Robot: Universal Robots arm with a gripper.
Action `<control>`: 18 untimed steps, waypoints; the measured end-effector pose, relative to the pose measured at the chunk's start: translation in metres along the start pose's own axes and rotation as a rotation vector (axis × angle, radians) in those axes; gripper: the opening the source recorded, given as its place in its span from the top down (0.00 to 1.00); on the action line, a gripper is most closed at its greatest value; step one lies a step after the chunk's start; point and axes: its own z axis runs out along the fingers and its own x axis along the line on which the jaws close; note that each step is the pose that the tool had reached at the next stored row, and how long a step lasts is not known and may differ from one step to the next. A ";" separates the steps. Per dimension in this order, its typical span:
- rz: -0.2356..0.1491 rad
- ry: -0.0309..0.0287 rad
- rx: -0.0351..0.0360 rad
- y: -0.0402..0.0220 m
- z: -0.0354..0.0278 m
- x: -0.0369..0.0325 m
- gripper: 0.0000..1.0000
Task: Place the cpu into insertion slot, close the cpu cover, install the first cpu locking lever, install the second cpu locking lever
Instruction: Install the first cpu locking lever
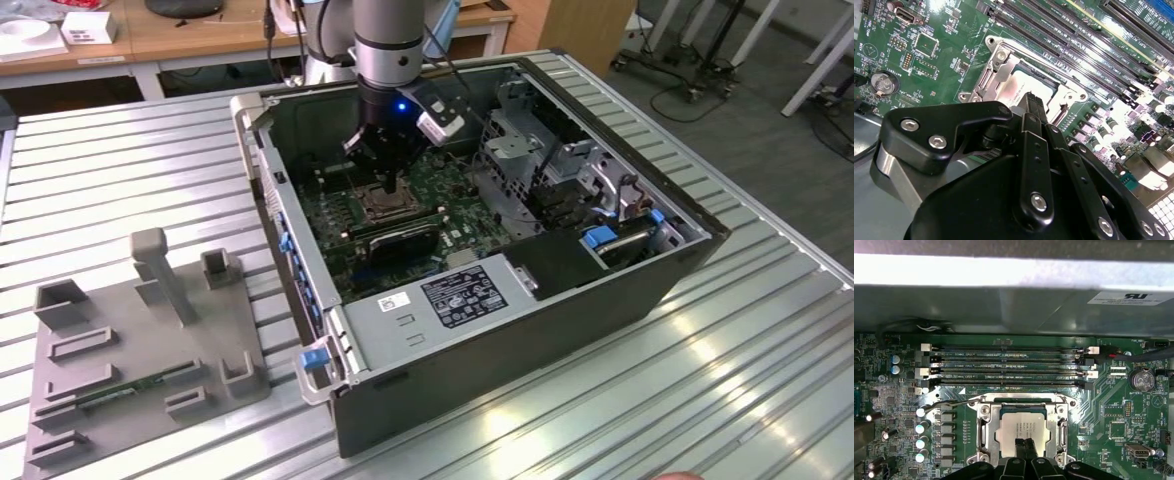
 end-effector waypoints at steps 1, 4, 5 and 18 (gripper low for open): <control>0.000 0.0000 0.0002 0.0000 -0.0001 0.0002 0.89; 0.000 0.0001 0.0002 0.0000 -0.0001 0.0018 0.89; 0.000 0.0000 0.0000 0.0000 -0.0001 0.0024 0.89; 0.000 0.0000 0.0000 0.0000 -0.0003 0.0074 0.89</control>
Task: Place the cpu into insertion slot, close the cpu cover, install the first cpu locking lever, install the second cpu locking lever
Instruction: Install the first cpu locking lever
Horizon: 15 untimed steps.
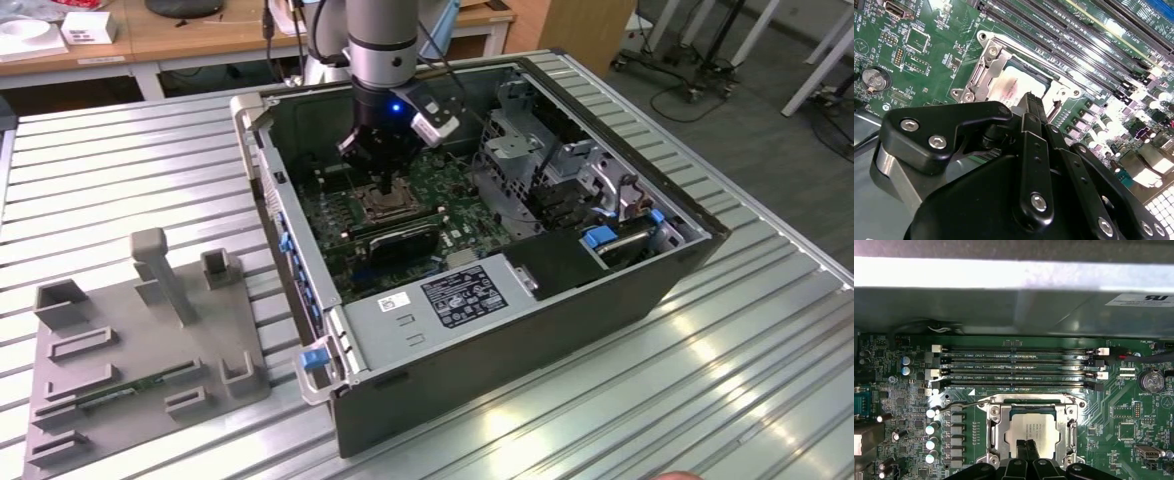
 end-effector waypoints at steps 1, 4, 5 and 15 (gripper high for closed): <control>0.000 0.0000 0.0000 0.0000 0.0000 0.0002 0.89; 0.000 0.0000 0.0000 0.0000 0.0000 0.0004 0.89; 0.000 0.0000 0.0001 0.0000 0.0000 0.0005 0.89; 0.000 -0.0001 0.0000 0.0000 -0.0003 0.0075 0.89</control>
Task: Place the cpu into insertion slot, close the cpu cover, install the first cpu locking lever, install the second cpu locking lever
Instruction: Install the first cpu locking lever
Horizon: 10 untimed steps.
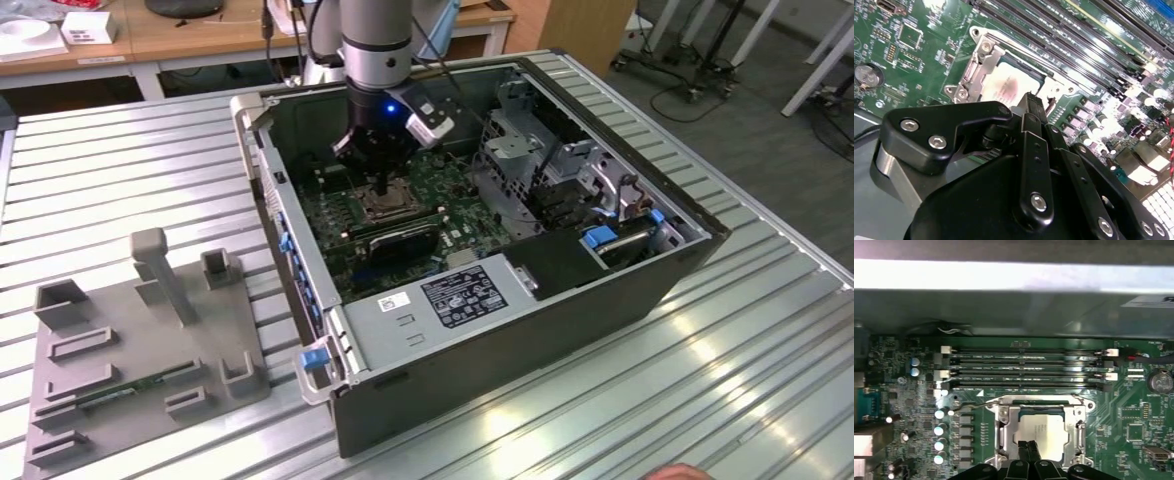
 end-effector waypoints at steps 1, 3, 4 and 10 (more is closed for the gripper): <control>0.000 -0.0002 -0.0001 0.0000 0.0000 0.0018 0.89; 0.000 -0.0005 0.0000 0.0000 -0.0002 0.0054 0.89; 0.000 -0.0007 0.0000 0.0000 -0.0002 0.0072 0.89; 0.000 -0.0008 0.0000 0.0000 -0.0003 0.0093 0.89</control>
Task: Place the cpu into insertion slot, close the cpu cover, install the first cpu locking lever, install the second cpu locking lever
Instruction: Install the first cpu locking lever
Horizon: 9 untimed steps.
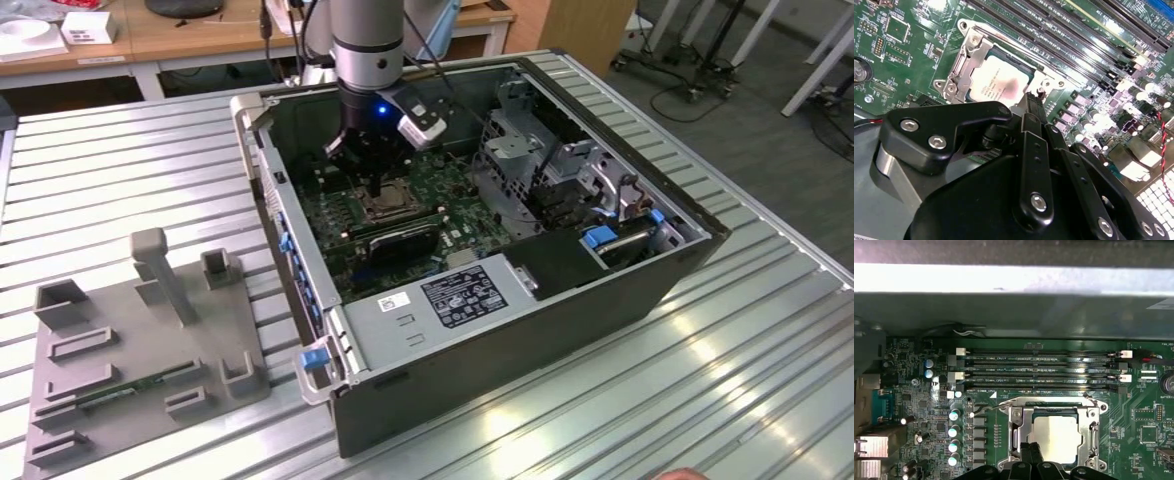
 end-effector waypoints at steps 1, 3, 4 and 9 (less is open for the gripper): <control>0.000 -0.0001 0.0000 0.0000 0.0000 0.0000 0.89; 0.000 -0.0001 -0.0001 0.0000 0.0000 0.0001 0.89; 0.000 0.0000 -0.0001 0.0000 -0.0003 0.0001 0.89; 0.000 0.0000 0.0000 -0.0001 -0.0050 -0.0001 0.89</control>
